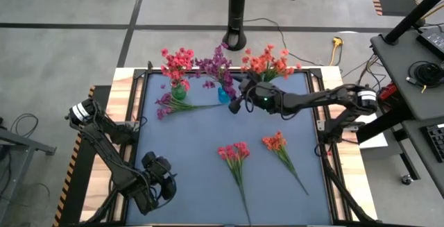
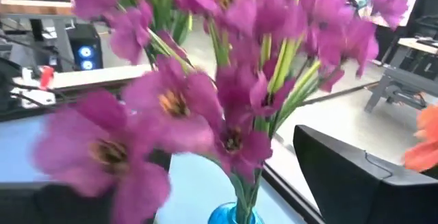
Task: Sort flowers into vase by color
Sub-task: Put the violet flower into the blue vase
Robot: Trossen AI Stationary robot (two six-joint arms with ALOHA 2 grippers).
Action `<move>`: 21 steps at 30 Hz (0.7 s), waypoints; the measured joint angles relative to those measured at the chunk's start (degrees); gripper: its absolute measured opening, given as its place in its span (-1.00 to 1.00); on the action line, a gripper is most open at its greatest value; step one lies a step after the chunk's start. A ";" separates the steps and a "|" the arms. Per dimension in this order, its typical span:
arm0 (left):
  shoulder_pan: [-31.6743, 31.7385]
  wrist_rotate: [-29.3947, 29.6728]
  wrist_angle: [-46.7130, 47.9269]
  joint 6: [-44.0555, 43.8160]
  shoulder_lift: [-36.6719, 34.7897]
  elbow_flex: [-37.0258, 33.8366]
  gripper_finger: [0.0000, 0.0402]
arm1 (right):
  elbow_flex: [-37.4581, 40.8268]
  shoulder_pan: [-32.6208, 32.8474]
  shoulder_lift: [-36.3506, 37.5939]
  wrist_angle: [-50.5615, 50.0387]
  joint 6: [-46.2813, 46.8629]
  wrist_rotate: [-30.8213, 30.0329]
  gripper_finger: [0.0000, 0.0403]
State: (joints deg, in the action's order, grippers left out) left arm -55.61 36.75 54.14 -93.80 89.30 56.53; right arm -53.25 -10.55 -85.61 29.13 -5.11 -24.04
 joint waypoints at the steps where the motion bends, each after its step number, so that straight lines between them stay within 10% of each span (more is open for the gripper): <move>1: 0.00 0.05 0.01 0.00 0.00 0.00 -0.04 | 0.00 0.31 0.74 -0.67 0.01 0.01 0.48; 21: 6.07 10.48 -0.14 9.57 0.00 0.00 -0.04 | -0.02 10.83 13.51 -9.91 -3.70 -0.23 0.46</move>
State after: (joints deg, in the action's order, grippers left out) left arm -49.55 47.23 54.00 -84.23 89.30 56.53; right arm -53.28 0.28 -72.09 19.22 -8.81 -24.27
